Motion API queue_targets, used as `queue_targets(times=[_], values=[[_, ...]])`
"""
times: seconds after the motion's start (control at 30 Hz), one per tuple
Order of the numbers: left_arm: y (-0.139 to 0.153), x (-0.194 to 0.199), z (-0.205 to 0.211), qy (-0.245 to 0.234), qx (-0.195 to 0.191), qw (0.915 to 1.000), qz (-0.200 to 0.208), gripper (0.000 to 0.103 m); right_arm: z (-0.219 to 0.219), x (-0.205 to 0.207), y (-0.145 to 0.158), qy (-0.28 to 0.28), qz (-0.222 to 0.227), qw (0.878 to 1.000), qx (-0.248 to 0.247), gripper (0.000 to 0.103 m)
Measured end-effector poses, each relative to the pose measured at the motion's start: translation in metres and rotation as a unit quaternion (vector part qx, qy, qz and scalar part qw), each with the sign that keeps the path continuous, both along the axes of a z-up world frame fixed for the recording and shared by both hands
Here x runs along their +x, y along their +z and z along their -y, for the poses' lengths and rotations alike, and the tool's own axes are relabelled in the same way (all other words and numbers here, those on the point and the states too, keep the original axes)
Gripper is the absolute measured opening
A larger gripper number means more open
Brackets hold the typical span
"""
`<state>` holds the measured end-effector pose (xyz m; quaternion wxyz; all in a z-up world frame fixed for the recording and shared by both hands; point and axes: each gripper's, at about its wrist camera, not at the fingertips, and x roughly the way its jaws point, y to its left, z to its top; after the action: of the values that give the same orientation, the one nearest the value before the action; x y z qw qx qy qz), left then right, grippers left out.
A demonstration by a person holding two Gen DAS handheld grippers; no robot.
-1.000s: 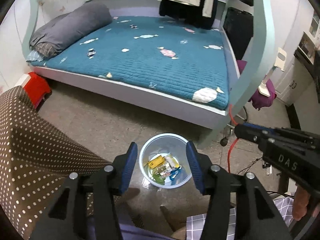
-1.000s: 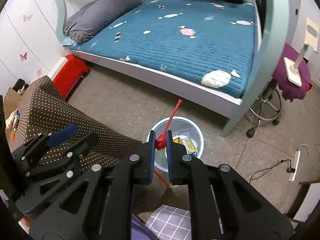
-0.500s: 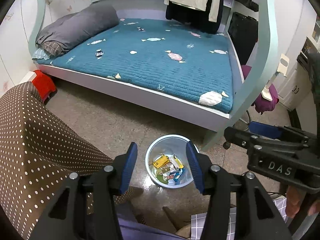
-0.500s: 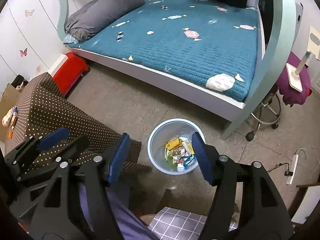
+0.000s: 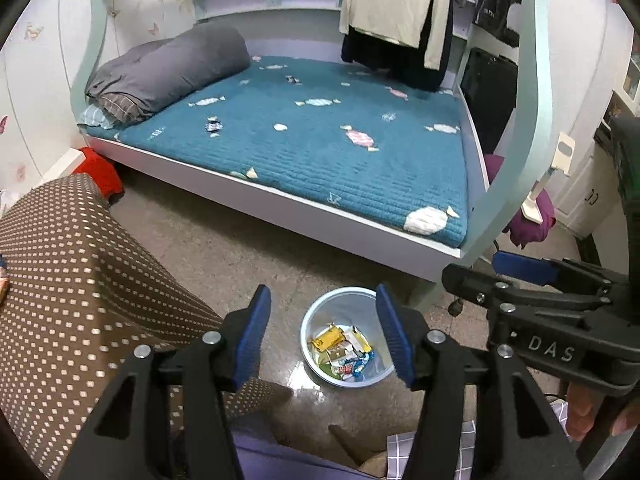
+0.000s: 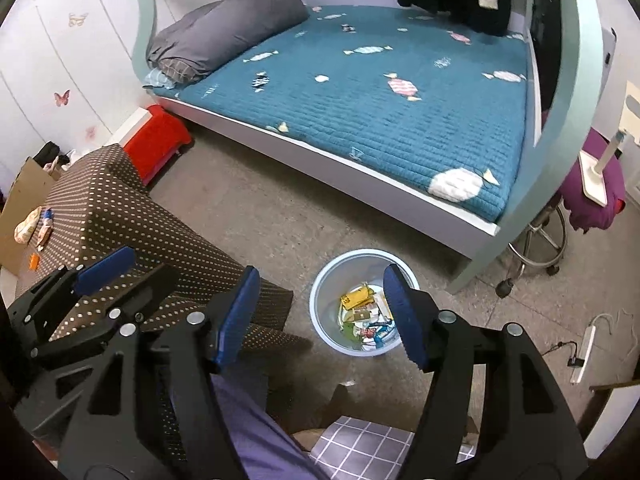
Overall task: Collect trash
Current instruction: 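Move both tools back over the polka-dot table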
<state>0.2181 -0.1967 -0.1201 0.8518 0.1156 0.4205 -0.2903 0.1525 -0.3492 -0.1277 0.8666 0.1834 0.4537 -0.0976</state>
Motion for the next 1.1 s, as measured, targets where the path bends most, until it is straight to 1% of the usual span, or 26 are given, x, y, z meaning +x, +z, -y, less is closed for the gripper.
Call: queue_targets(times=[0.33, 0.63, 0.9, 1.1], values=[[0.025, 0.004, -0.048, 0.031, -0.015, 0.9991, 0.026, 0.058, -0.046, 0.017, 0.025, 0.034, 0.02, 0.999, -0.013, 0.064], [0.042, 0.014, -0.109, 0.081, -0.026, 0.9955, 0.044, 0.061, -0.101, 0.042, 0.036, 0.081, 0.025, 0.996, -0.024, 0.069], [0.049, 0.025, -0.169, 0.136, -0.03, 0.9892, 0.045, 0.062, -0.152, 0.064, 0.041, 0.13, 0.026, 0.991, -0.03, 0.072], [0.05, 0.032, -0.216, 0.184, -0.026, 0.9814, 0.046, 0.066, -0.19, 0.081, 0.041, 0.169, 0.022, 0.985, -0.03, 0.075]])
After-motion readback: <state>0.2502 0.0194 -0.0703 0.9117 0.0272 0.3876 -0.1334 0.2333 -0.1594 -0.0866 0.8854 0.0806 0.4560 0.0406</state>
